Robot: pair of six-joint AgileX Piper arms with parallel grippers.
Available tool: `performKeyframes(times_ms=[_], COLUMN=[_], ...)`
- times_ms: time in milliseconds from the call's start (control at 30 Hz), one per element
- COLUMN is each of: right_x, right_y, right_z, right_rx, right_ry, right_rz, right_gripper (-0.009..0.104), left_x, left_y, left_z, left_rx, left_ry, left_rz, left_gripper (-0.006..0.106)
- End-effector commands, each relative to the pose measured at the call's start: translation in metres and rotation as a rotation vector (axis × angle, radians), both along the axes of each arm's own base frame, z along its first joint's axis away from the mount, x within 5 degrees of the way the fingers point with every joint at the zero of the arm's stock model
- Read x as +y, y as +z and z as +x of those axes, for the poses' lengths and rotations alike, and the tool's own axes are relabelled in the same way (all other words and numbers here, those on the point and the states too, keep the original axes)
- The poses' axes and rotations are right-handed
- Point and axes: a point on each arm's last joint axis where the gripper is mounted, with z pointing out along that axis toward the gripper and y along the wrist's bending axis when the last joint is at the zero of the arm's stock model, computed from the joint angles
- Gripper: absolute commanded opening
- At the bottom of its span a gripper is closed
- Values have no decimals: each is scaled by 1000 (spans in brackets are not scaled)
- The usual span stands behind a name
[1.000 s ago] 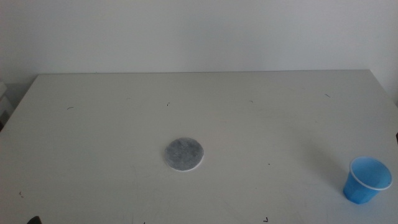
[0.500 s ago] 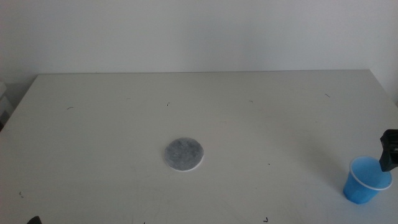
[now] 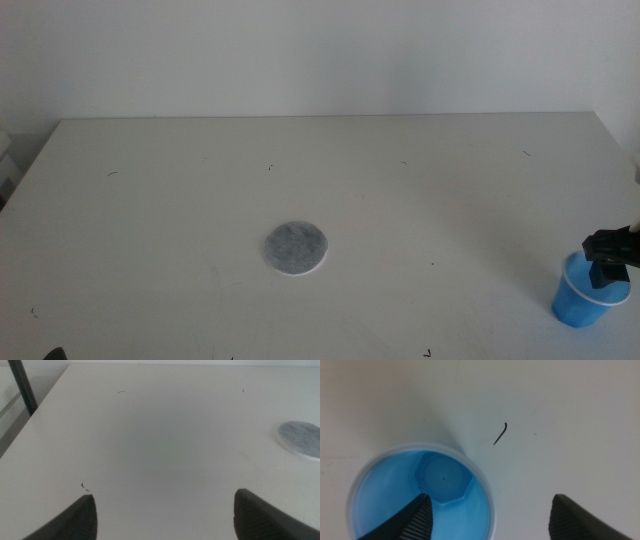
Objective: Place an empty cup on a cup mat.
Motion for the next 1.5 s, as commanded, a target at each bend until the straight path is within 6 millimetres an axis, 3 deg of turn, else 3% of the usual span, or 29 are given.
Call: performKeyframes(times_ms=[0, 267, 533, 600, 767, 933, 1100, 1300, 1467], right_x=[-1, -1, 0, 0, 12, 41, 86, 157, 209], right_y=[7, -12, -16, -14, 8, 41, 69, 86, 83], right_z=[7, 17, 20, 19, 21, 31, 45, 66, 81], right_rx=[-64, -41, -37, -38, -96, -125, -177, -185, -160], right_ry=[8, 7, -6, -5, -14, 29, 96, 230, 299], right_rz=[-14, -7, 8, 8, 28, 45, 85, 114, 125], right_gripper=[54, 38, 8, -1, -1, -1, -1, -1, -1], left_x=[0, 0, 0, 0, 0, 0, 0, 0, 0], left_y=[8, 8, 8, 8, 8, 8, 8, 8, 8], left_z=[1, 1, 1, 1, 1, 1, 1, 1, 1], left_rx=[-75, -75, -75, -75, -75, -75, -75, -75, -75], left_ry=[0, 0, 0, 0, 0, 0, 0, 0, 0], left_rz=[-15, -15, -15, -15, -15, -15, -15, -15, -15], left_gripper=[105, 105, 105, 105, 105, 105, 105, 105, 105])
